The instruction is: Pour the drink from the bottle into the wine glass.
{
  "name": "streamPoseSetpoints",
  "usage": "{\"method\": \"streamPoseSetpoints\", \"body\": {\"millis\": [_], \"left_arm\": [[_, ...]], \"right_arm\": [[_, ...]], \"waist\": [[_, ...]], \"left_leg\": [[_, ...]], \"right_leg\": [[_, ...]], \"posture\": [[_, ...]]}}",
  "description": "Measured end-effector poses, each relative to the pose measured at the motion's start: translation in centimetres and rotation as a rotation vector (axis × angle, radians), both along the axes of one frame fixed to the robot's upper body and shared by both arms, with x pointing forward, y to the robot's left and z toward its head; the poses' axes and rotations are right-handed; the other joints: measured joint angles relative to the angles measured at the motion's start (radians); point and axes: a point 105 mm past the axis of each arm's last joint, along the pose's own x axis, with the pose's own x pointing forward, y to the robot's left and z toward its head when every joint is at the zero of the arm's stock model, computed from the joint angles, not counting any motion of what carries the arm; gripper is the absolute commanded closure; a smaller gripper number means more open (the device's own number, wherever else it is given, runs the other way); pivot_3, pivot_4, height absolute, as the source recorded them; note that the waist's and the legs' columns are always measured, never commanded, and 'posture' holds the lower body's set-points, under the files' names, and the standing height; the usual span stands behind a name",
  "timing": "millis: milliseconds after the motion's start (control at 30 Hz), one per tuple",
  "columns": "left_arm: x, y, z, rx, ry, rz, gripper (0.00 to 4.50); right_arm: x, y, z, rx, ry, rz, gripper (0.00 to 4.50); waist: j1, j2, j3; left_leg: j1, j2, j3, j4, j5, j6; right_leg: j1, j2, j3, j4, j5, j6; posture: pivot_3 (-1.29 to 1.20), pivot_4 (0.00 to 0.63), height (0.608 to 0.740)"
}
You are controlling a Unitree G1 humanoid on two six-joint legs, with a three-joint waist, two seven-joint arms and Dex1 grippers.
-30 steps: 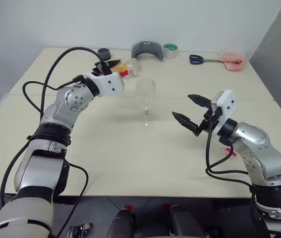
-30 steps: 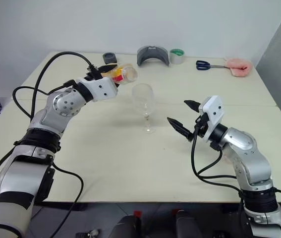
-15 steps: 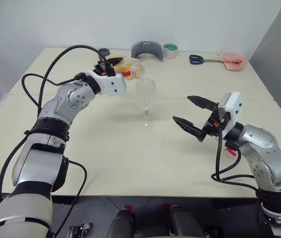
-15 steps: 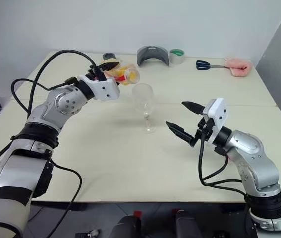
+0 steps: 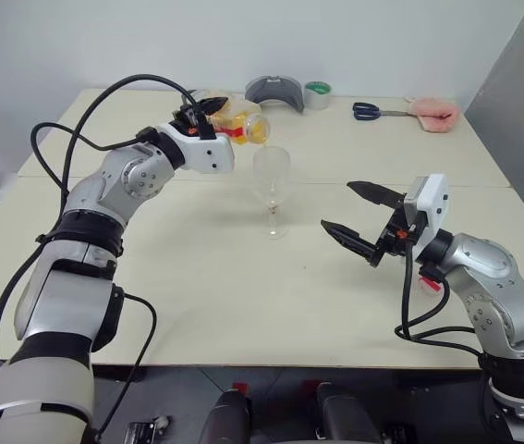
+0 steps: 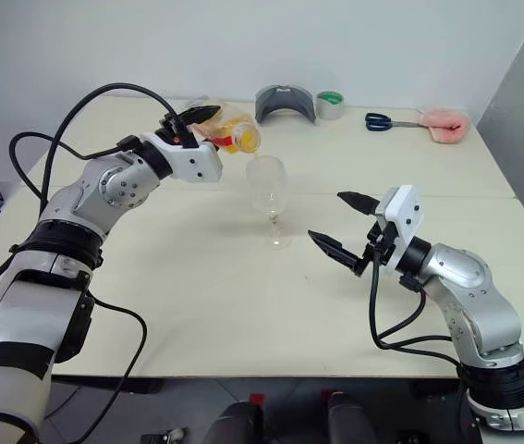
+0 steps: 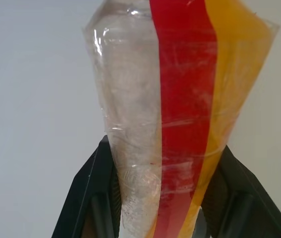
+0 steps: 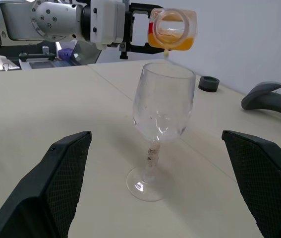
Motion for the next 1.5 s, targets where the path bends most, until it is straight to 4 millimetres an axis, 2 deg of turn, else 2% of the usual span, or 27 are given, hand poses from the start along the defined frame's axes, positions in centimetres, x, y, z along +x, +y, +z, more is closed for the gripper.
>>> {"method": "streamPoseSetpoints", "body": {"millis": [367,1500], "left_arm": [[0.0,-0.2,0.9,0.031,-0.053,-0.004,2.81],[0.3,0.3,2.3,0.113,-0.129,0.026,2.81]], "right_arm": [[-0.2,0.2,-0.9,-0.007,0.027,0.001,0.0],[-0.4,1.3,-1.1,-0.005,0.018,-0.004,0.0]], "waist": [[0.0,0.0,0.0],[0.0,0.0,0.0]], "left_leg": [[0.0,0.0,0.0,0.0,0.0,0.0],[0.0,0.0,0.0,0.001,0.0,0.0]], "right_leg": [[0.0,0.0,0.0,0.0,0.0,0.0],[0.0,0.0,0.0,0.001,0.0,0.0]], "posture": [[0.0,0.15,0.74],[0.0,0.15,0.74]]}}
